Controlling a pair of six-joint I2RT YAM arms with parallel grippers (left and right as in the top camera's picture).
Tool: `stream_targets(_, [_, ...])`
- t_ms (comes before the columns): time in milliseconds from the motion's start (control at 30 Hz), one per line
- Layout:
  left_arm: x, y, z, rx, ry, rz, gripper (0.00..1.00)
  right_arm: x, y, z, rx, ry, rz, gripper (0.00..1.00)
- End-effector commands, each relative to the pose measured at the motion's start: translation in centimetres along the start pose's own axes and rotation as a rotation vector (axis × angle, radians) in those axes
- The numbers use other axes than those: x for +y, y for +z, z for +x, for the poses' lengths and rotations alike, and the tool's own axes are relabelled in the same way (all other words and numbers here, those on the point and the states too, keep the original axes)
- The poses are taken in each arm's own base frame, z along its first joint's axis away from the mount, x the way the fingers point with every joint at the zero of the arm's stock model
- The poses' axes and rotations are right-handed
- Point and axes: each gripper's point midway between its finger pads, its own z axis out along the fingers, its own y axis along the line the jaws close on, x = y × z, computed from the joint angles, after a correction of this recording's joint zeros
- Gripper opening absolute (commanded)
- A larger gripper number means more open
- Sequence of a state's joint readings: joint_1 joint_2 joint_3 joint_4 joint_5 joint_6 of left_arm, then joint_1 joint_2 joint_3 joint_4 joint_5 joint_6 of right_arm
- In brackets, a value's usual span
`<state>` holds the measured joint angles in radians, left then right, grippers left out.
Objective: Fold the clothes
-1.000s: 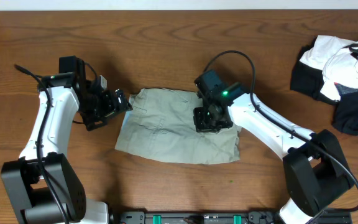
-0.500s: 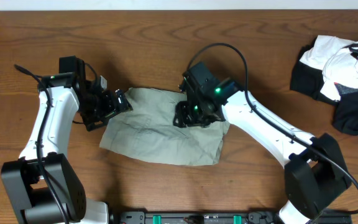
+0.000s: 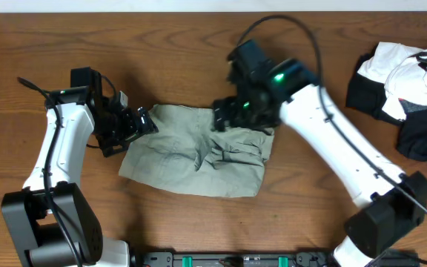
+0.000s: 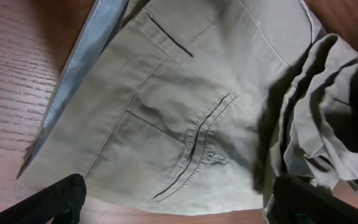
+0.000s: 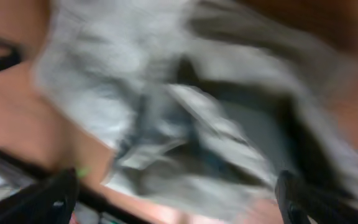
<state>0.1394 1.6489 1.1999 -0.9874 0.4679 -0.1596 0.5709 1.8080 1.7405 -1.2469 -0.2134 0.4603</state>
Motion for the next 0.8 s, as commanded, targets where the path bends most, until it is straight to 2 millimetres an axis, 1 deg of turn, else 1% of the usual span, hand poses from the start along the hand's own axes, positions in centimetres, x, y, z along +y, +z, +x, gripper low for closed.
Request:
stream_targets(0, [0.0, 0.1, 0.2, 0.009, 0.008, 0.002, 0.98, -4.9, -3.8, -1.7, -0.099, 0.08, 0.133, 0.99])
stream_targets(67, [0.0, 0.1, 0.2, 0.009, 0.008, 0.002, 0.98, -6.9, -4.2, -1.0, -0.059, 0.112, 0.161, 0.99])
stream_targets(133, [0.0, 0.1, 0.2, 0.009, 0.008, 0.002, 0.98, -8.5, -4.1, -0.4, -0.022, 0.131, 0.182, 0.99])
stream_targets(200, [0.0, 0.1, 0.2, 0.009, 0.008, 0.002, 0.98, -9.3, -3.6, 0.1, 0.009, 0.126, 0.183, 0.99])
stream_targets(300, [0.0, 0.1, 0.2, 0.009, 0.008, 0.002, 0.98, -9.7, -2.0, 1.1, 0.054, 0.126, 0.186, 0.99])
stream_targets(367, [0.0, 0.1, 0.2, 0.009, 0.008, 0.002, 0.98, -9.3, -0.5, 1.8, 0.085, 0.116, 0.156, 0.99])
stream_targets(433, [0.0, 0.1, 0.2, 0.009, 0.008, 0.002, 0.98, -8.4, 1.4, 2.6, 0.118, 0.08, 0.094, 0.99])
stream_targets(500, [0.0, 0.1, 0.2, 0.009, 0.008, 0.002, 0.98, -7.4, 3.2, 3.4, 0.143, 0.06, 0.032, 0.97])
stream_targets(600, [0.0, 0.1, 0.2, 0.009, 0.008, 0.002, 0.98, -5.4, 5.5, 4.6, 0.173, 0.026, -0.07, 0.93])
stream_targets(700, [0.0, 0.1, 0.2, 0.009, 0.008, 0.002, 0.98, -3.0, 6.7, 5.3, 0.178, -0.022, -0.154, 0.89])
stream_targets(767, [0.0, 0.1, 0.2, 0.009, 0.008, 0.002, 0.98, -1.4, 6.9, 5.5, 0.175, -0.055, -0.189, 0.89])
